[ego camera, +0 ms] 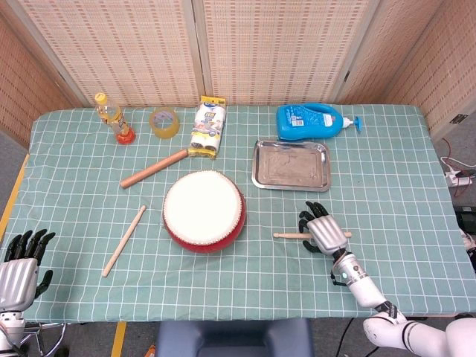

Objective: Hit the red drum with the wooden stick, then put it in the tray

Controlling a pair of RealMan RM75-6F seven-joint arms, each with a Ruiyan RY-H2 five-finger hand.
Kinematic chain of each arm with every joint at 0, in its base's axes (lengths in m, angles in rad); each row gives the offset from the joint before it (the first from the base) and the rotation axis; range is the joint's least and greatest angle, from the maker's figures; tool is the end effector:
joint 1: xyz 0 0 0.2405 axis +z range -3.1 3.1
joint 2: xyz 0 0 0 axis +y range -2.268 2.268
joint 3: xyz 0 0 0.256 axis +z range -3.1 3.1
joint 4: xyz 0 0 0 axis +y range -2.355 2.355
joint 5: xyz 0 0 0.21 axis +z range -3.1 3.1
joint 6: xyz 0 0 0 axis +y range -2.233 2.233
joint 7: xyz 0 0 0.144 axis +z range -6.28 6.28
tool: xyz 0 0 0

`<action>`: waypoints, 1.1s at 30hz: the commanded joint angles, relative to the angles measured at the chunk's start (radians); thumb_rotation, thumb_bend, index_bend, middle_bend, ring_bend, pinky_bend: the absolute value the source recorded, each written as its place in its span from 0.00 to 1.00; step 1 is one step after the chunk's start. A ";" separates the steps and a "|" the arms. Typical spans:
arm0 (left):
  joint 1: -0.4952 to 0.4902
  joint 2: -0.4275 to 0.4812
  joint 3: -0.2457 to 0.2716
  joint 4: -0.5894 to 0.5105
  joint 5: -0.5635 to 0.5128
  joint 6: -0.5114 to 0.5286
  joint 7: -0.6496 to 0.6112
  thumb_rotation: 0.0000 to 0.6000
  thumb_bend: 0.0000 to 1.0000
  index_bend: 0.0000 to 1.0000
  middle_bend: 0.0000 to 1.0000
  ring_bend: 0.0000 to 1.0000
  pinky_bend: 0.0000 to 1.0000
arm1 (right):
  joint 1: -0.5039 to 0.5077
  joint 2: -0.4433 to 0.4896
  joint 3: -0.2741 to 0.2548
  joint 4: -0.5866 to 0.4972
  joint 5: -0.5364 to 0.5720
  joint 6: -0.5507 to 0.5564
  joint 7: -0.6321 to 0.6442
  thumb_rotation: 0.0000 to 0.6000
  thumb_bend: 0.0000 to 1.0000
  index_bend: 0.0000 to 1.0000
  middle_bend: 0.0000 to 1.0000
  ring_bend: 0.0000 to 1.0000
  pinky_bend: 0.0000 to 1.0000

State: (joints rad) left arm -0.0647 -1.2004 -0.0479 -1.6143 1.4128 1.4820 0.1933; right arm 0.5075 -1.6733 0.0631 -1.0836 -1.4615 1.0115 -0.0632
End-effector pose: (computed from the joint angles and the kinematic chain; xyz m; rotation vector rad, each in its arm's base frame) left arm -0.3185 0.1731 0.1360 -1.3487 -0.8817 -0.7564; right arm -0.2616 -0.3018 -0.0381 1.8697 -0.9174 0.8118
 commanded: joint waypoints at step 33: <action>0.010 0.021 0.012 -0.025 0.016 0.005 0.007 1.00 0.32 0.17 0.09 0.02 0.03 | -0.050 -0.094 0.091 0.158 -0.026 0.194 1.282 1.00 0.39 0.53 0.31 0.14 0.19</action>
State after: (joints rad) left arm -0.0542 -1.1808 -0.0357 -1.6366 1.4287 1.4873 0.1981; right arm 0.4469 -1.7142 0.1335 -1.0328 -1.4721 1.1956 0.9473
